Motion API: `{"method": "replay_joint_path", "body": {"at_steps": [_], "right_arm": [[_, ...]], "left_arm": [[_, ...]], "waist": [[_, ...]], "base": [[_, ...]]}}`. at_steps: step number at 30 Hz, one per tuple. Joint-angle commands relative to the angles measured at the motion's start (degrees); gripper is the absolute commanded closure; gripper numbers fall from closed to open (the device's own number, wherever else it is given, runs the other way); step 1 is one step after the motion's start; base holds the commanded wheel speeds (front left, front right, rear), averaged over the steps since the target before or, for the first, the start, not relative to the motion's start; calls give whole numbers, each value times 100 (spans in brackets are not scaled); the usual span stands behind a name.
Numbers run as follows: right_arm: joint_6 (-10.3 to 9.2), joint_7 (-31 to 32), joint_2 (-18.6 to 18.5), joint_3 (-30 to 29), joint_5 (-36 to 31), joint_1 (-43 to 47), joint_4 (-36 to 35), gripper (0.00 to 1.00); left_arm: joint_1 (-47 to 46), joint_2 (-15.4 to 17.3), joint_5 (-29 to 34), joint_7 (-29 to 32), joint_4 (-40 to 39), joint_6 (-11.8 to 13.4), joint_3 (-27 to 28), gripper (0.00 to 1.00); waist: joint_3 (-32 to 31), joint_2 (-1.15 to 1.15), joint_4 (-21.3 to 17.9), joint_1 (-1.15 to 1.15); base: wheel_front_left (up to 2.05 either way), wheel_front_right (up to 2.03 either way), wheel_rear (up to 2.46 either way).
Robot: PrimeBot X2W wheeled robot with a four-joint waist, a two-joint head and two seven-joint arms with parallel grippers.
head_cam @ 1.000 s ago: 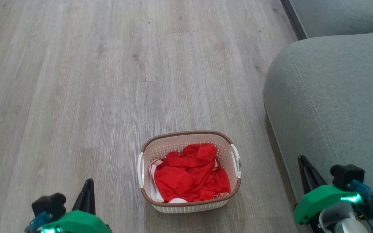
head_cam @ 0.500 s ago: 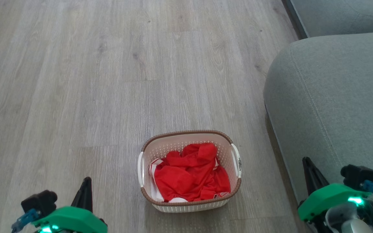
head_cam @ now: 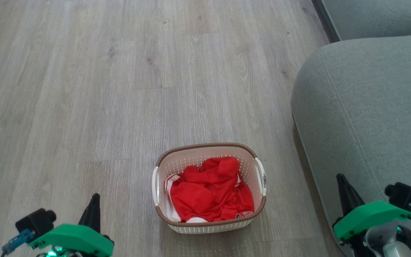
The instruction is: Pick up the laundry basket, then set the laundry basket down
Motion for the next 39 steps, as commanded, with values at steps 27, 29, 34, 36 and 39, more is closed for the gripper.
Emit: {"method": "replay_joint_path", "body": {"at_steps": [27, 29, 34, 36, 39], "right_arm": [[-18, 253, 15, -194, 1931, -480, -49, 100], [-19, 270, 16, -208, 2070, -489, -39, 100], [-20, 315, 19, -242, 2416, -513, -16, 100], [-21, 333, 20, -255, 2554, -523, -7, 100], [-22, 369, 23, -282, 2831, -542, 12, 100]], "left_arm": [[-680, -100, -1644, 226, 140, -367, 492, 100], [-706, -110, -1762, 243, 163, -391, 519, 100], [-769, -135, -2056, 287, 222, -452, 587, 100], [-794, -145, -2174, 304, 245, -477, 615, 100], [-844, -166, -2409, 339, 292, -525, 670, 100]], "waist": [[38, 0, 20, 0], [41, 0, 22, 0], [49, 0, 25, 0], [51, 0, 27, 0], [57, 0, 30, 0]], "base": [[0, 0, 0], [0, 0, 0], [0, 0, 0], [0, 0, 0], [0, 0, 0]]}}
